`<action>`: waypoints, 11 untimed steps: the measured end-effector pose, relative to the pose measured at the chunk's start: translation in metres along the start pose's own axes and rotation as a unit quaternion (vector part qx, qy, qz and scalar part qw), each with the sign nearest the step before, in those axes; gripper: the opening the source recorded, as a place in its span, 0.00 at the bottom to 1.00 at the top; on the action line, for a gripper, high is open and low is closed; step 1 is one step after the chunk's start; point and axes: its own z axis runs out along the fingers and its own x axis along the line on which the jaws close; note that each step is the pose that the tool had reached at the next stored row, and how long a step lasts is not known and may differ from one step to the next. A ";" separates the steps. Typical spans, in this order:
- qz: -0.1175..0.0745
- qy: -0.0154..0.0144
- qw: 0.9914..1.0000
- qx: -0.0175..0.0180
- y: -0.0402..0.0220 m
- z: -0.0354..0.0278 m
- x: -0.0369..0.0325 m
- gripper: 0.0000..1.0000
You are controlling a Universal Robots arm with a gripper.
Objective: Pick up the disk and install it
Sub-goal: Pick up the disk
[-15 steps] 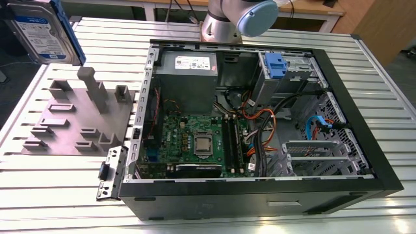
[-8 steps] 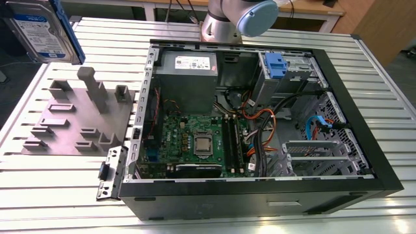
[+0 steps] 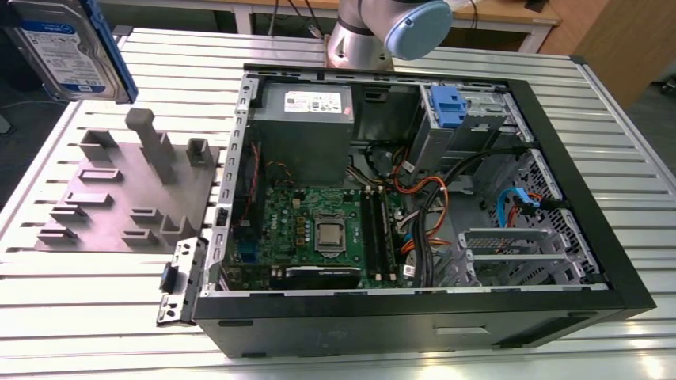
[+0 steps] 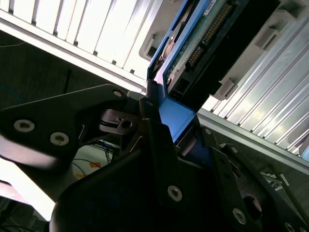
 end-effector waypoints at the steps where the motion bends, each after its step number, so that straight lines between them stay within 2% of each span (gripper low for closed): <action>1: 0.000 0.000 1.000 0.000 0.0000 -0.0006 0.0000 0.36; 11: 0.000 0.000 1.000 0.000 0.0001 -0.0036 -0.0001 0.36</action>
